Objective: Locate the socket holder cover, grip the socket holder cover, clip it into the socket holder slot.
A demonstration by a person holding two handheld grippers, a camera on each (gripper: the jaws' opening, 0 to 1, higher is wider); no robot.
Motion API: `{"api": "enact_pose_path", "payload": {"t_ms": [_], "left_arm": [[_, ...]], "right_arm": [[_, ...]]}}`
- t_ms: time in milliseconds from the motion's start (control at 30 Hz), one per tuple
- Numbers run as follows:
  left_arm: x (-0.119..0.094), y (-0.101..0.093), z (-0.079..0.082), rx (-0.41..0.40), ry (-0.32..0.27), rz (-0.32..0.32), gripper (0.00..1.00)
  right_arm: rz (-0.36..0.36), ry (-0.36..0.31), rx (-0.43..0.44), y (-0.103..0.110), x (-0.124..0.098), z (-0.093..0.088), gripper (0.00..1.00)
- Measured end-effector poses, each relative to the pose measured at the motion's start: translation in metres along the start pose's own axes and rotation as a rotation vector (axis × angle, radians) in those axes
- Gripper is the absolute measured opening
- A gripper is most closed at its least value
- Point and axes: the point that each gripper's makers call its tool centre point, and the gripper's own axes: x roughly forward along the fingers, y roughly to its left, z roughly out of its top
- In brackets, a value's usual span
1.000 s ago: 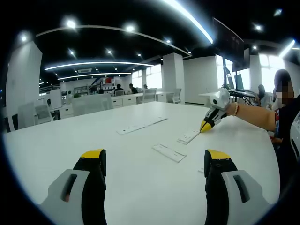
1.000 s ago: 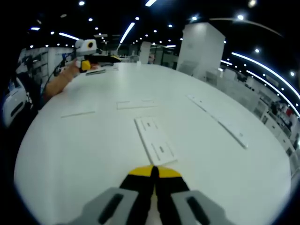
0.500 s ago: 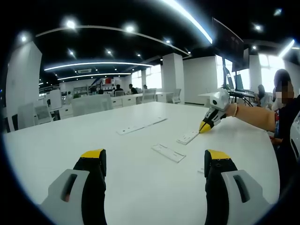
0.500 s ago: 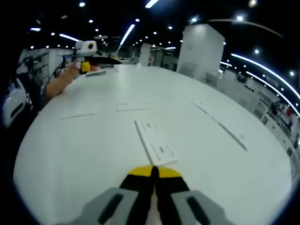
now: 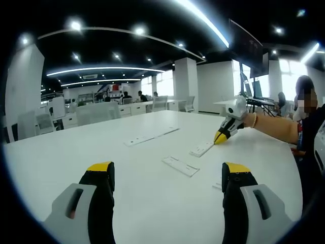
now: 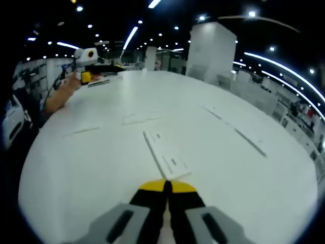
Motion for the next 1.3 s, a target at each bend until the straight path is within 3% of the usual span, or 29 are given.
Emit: {"api": "enact_pose_path", "payload": {"t_ms": [133, 333, 433, 567, 667, 767, 867, 1133, 1300], "left_arm": [[-0.001, 0.000, 0.001, 0.003, -0.005, 0.002, 0.86], [0.000, -0.001, 0.003, -0.004, -0.011, -0.008, 0.86], [0.001, -0.003, 0.001, -0.005, -0.007, -0.012, 0.86], [0.001, -0.004, 0.002, -0.004, -0.011, -0.014, 0.86], [0.000, -0.005, 0.005, 0.001, -0.020, -0.015, 0.86], [-0.002, -0.007, 0.010, 0.002, -0.037, -0.019, 0.86], [-0.003, -0.007, 0.014, 0.001, -0.053, -0.018, 0.86], [-0.002, -0.007, 0.015, -0.008, -0.063, -0.014, 0.86], [-0.001, -0.004, 0.013, -0.005, -0.059, -0.012, 0.86]], "right_arm": [[-0.044, -0.066, 0.007, -0.006, -0.021, 0.028, 0.04], [-0.051, -0.205, -0.030, 0.006, -0.051, 0.077, 0.09], [-0.053, -0.241, -0.028, 0.012, -0.059, 0.087, 0.11], [-0.072, -0.327, -0.090, 0.033, -0.085, 0.108, 0.19], [-0.070, -0.442, -0.064, 0.047, -0.107, 0.119, 0.19], [-0.090, -0.517, -0.046, 0.053, -0.124, 0.116, 0.20], [-0.125, -0.539, -0.038, 0.053, -0.134, 0.100, 0.25], [-0.164, -0.651, 0.031, 0.035, -0.131, 0.075, 0.40], [-0.130, -0.619, 0.021, 0.041, -0.121, 0.068, 0.50]]}}
